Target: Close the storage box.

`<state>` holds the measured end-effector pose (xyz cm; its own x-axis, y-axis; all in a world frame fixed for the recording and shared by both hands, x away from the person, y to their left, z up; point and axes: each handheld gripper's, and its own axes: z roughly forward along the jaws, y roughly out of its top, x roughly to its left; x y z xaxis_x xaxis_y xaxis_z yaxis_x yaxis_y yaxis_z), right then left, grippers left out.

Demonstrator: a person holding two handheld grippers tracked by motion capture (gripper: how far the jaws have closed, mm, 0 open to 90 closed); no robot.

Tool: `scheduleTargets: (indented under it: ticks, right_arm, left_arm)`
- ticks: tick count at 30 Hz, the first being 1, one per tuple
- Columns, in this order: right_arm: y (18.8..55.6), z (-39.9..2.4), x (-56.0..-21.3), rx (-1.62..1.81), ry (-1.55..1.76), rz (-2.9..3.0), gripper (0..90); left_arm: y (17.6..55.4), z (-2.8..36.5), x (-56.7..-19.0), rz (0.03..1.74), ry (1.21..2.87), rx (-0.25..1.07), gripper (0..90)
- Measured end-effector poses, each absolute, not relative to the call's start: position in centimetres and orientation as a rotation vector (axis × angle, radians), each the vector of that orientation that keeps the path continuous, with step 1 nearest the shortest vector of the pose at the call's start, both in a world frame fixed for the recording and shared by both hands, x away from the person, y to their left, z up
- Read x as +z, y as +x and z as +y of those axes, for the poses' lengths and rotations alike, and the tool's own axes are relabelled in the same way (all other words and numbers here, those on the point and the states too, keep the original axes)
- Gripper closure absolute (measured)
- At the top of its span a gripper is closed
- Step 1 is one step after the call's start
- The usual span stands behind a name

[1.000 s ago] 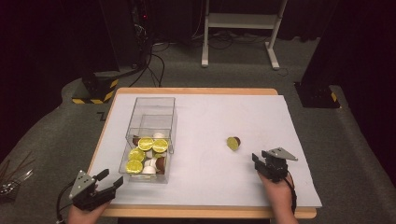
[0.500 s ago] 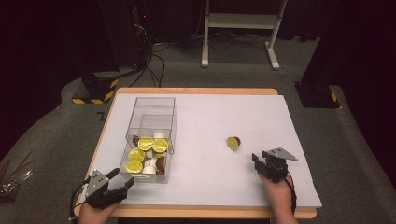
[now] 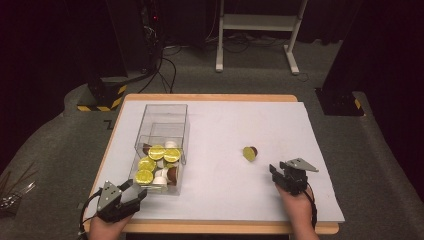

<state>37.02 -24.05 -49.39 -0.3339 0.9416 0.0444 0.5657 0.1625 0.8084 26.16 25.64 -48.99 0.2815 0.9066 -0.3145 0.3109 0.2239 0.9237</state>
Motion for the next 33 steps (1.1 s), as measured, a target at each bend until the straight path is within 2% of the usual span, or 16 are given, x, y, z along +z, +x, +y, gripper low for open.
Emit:
scheduleTargets:
  ticks: [29, 31, 33]
  right_arm:
    - [37.0, -24.0, -49.4, 1.047, 1.421, 1.967, 54.6]
    - [37.0, -24.0, -49.4, 1.047, 1.42, 1.967, 54.6]
    - [37.0, -24.0, -49.4, 1.047, 1.421, 1.968, 54.6]
  left_arm:
    - [28.9, 25.3, -48.6, 1.276, 1.281, 0.67, 39.5]
    - [29.3, 25.2, -48.6, 1.288, 1.274, 0.669, 39.0]
    - [29.8, 25.0, -48.6, 1.306, 1.294, 0.647, 33.9]
